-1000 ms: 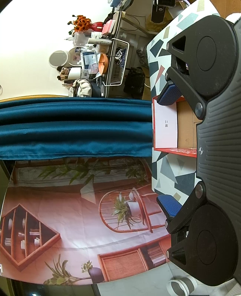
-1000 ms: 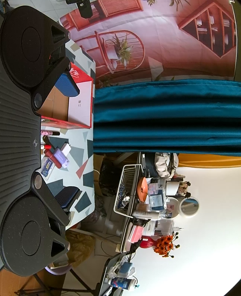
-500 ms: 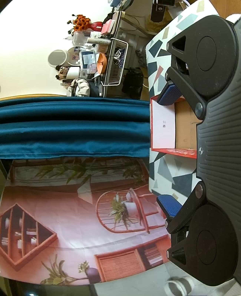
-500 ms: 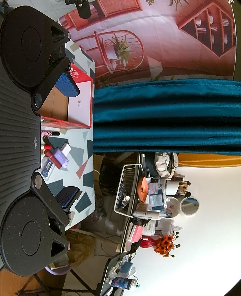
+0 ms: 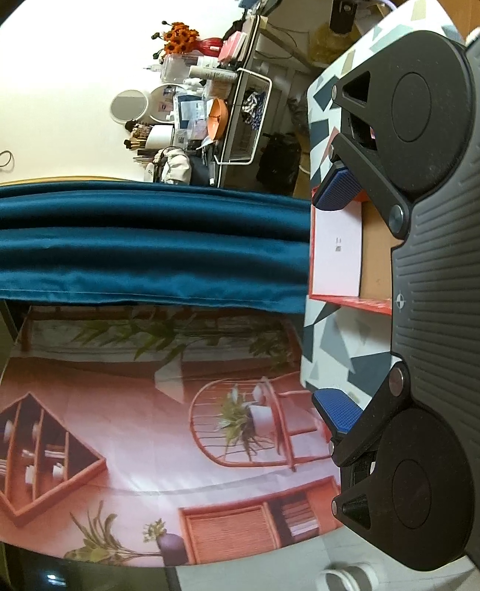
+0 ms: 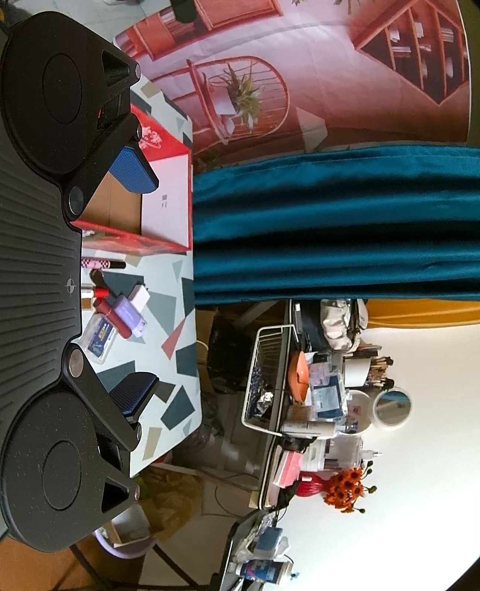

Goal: Organize rigid objects
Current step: 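Move the right tool toward the small items beside the red box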

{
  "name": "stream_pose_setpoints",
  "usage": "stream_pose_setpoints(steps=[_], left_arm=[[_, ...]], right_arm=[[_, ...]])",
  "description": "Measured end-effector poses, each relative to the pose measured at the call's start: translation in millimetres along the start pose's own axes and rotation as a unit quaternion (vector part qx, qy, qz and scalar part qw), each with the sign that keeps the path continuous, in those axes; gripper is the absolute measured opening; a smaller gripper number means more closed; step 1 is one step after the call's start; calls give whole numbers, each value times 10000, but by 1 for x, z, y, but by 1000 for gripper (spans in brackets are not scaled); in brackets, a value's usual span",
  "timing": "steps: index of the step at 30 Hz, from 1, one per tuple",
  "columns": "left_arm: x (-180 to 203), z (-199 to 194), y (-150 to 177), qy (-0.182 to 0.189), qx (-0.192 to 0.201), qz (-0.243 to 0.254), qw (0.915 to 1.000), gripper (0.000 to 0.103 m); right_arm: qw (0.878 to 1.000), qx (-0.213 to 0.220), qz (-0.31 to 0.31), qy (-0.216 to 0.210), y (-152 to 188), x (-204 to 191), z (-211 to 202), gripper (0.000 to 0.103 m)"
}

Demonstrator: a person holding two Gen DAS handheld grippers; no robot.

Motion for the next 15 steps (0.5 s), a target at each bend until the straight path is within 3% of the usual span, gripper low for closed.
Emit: stream_pose_setpoints(steps=[7,11,15], left_arm=[[-3,56,4,-275,-212,116,9993,103],[-19,94,14,-98,-568,-193,9982,103],[-33,126,32,-191,-927,-256,9952,103]], right_arm=[[9987,348,-262,277,11,15,43,103],[9994,148,-322,36,18,19,77,103],[9996,-97,-53,-272,27,28,115,103]])
Point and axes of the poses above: each gripper's, at about its wrist camera, not at the fingertips, and z roughly the way its jaws point, x to its right, y to its underside, the point moved 4 cm from there along z, roughly the way its jaws point, and after that the axes turned 15 degrees about -x, right-handed, at the moved point
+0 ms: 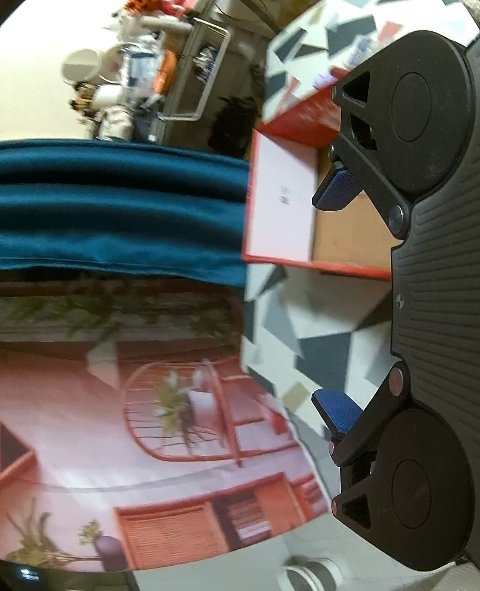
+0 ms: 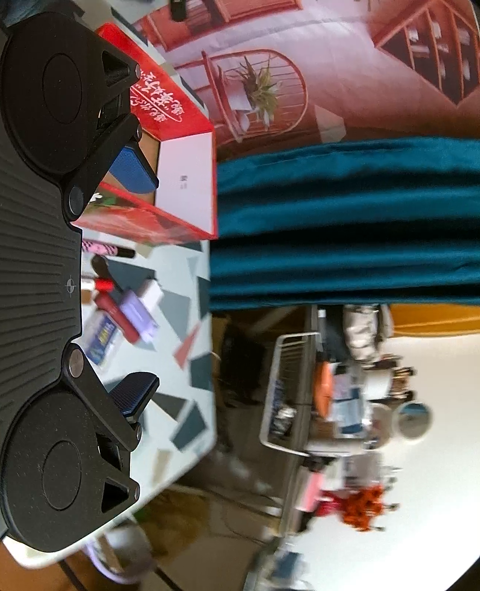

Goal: Organize rigid objects
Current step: 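Move the right tool toward the small items beside the red box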

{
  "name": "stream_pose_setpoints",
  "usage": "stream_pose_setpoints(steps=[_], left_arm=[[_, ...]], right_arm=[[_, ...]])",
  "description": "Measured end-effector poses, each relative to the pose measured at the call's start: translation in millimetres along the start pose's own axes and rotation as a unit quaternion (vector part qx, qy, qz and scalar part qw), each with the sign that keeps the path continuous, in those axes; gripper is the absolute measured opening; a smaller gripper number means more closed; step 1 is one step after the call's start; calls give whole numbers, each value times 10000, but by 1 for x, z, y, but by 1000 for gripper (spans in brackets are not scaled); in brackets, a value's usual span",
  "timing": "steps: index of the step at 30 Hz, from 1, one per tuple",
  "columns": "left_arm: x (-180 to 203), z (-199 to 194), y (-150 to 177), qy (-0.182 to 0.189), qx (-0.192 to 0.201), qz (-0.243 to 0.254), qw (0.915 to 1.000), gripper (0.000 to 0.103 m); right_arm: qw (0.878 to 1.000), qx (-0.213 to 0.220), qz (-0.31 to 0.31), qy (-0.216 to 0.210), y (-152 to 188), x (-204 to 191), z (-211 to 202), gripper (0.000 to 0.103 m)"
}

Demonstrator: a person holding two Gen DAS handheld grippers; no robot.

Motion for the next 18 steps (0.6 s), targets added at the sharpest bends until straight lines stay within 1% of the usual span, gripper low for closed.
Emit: stream_pose_setpoints(steps=[2,5,7,9,10,13,14,15,18], left_arm=[[-5,13,5,43,-162,-43,9999,103],[-8,26,10,221,-332,-65,9992,102],[-6,34,13,302,-447,-65,9985,96],[-8,45,18,348,-573,-92,9977,86],[-9,50,20,376,-626,-118,9973,84],[-11,61,25,450,-701,-121,9965,73],[-9,62,26,464,-693,-83,9965,66],[-7,63,28,455,-679,-18,9967,63],[0,65,32,392,-638,138,9971,47]], right_arm=[[9998,-62,156,-101,3,5,16,103],[9997,-72,219,-13,9,9,37,103],[9996,-144,241,62,12,10,50,103],[9991,-221,353,-49,16,11,61,103],[9987,-261,418,-148,18,11,66,103],[9975,-299,530,-347,24,14,76,103],[9975,-282,535,-363,26,13,78,103],[9976,-255,525,-363,28,13,80,103],[9977,-233,547,-312,35,13,86,103]])
Point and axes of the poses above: each gripper's, at about its wrist camera, not at the fingertips, and z roughly the way its jaws point, x to its right, y to its underside, the point moved 4 cm from there along z, roughly the way its jaws point, and after that the axes turned 15 degrees about -x, right-handed, at the moved point
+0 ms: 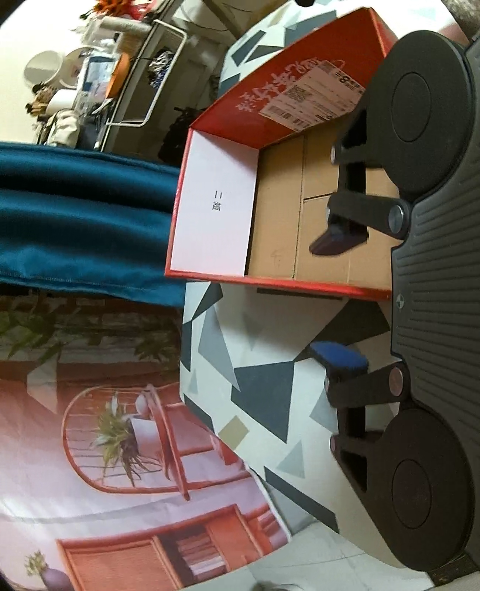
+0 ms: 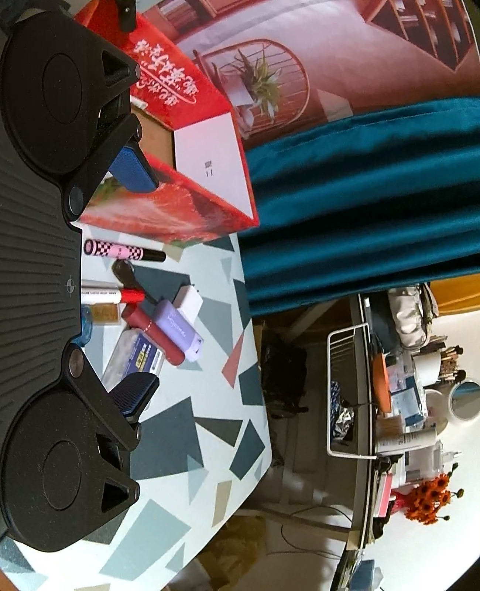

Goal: Organize rigid objects
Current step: 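Move the right tool toward the small items beside the red box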

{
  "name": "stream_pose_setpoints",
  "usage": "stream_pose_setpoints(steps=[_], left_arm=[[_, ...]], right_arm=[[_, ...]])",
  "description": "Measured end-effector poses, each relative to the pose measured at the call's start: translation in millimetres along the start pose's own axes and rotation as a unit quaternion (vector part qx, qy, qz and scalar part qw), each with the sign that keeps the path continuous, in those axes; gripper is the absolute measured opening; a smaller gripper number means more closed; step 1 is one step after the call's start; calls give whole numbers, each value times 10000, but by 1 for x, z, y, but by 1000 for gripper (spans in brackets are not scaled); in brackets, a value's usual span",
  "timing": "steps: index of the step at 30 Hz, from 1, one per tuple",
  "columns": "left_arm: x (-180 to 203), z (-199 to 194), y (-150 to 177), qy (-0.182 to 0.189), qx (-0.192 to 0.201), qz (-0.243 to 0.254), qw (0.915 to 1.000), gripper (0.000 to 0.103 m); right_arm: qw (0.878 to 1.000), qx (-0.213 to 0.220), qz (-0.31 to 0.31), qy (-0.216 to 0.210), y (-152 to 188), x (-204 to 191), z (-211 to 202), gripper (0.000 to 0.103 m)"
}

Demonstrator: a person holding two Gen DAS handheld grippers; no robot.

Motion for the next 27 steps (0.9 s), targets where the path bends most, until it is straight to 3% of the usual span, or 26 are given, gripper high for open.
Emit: stream_pose_setpoints(steps=[6,10,21,27], left_arm=[[4,7,4,-67,40,63,10000,26],[5,9,6,-69,183,107,9998,16],[7,5,10,-75,396,97,9991,13],[7,6,13,-77,514,107,9986,13]], right_arm=[[9993,-312,140,-144,8,7,14,103],[9989,-469,42,41,14,10,21,103],[9987,-390,134,314,33,30,36,103],[9985,-385,-135,352,40,30,43,101]])
Point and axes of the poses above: each gripper's, at about its wrist camera, not at the fingertips, and z roughly the way its jaws point, x to its right, y to its underside, the point moved 4 cm from there along z, roughly the way its jaws point, and after that the axes turned 15 degrees about -x, right-handed, at the moved point
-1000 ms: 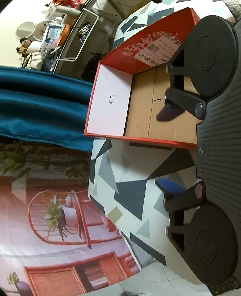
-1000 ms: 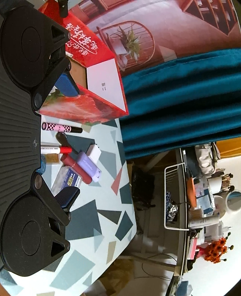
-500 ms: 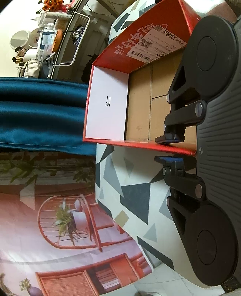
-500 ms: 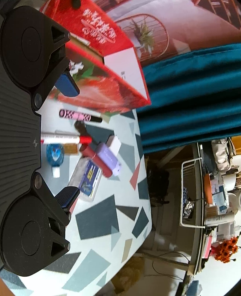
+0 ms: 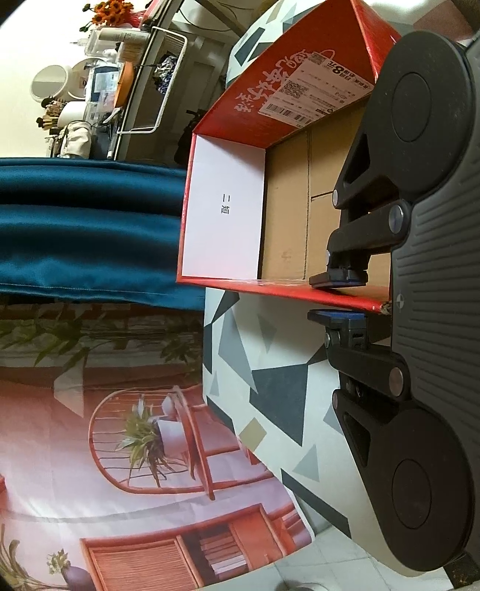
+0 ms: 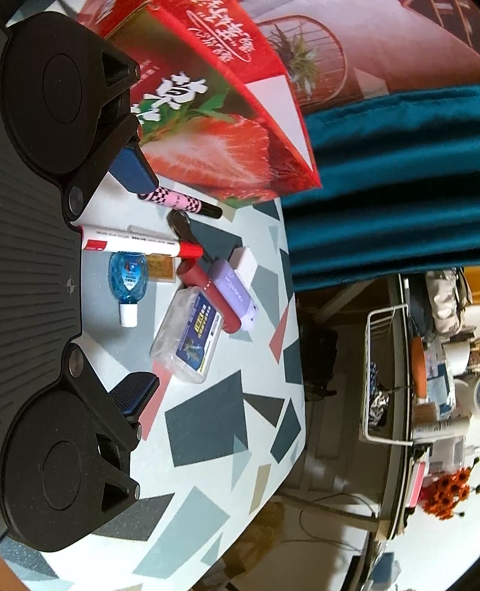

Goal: Organize rigid objects
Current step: 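Move the right tool toward the small items beside the red box, then grasp the blue-capped eye-drop bottle with the right gripper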

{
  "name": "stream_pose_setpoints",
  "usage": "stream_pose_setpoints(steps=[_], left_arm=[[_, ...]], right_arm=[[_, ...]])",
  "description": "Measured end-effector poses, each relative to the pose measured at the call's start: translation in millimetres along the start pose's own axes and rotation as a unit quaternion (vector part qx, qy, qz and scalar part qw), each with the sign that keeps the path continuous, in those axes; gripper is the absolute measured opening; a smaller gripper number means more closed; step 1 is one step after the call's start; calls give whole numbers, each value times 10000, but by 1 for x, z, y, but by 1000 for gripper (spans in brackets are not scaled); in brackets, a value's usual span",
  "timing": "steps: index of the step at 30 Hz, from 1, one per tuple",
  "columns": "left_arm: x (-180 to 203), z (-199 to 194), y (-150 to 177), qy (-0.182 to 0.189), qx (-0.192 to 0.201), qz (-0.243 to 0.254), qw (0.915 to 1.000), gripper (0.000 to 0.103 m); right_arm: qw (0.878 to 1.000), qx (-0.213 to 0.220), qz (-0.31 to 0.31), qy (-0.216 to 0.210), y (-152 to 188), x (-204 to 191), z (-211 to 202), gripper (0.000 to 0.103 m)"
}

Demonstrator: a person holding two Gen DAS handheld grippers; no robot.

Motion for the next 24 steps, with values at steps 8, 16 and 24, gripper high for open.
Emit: stream_pose_setpoints(steps=[8,16,24], left_arm=[[0,0,1,-26,51,42,10000,13],[-1,0,2,-9,53,16,10000,13],[-2,0,2,-14,57,18,10000,14]], right_arm=[[9999,50,-56,93,-1,9,11,66],[9995,-220,149,-157,-3,17,32,56],[9994,-303,89,-167,-5,8,46,56]])
Point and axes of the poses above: each gripper's, at about its wrist camera, not at the fingertips, and z roughly the way its jaws point, x to its right, y to its underside, the point moved 4 cm from there along z, roughly the way its jaws point, and after that the axes turned 15 degrees about -x, right-handed, at the moved point
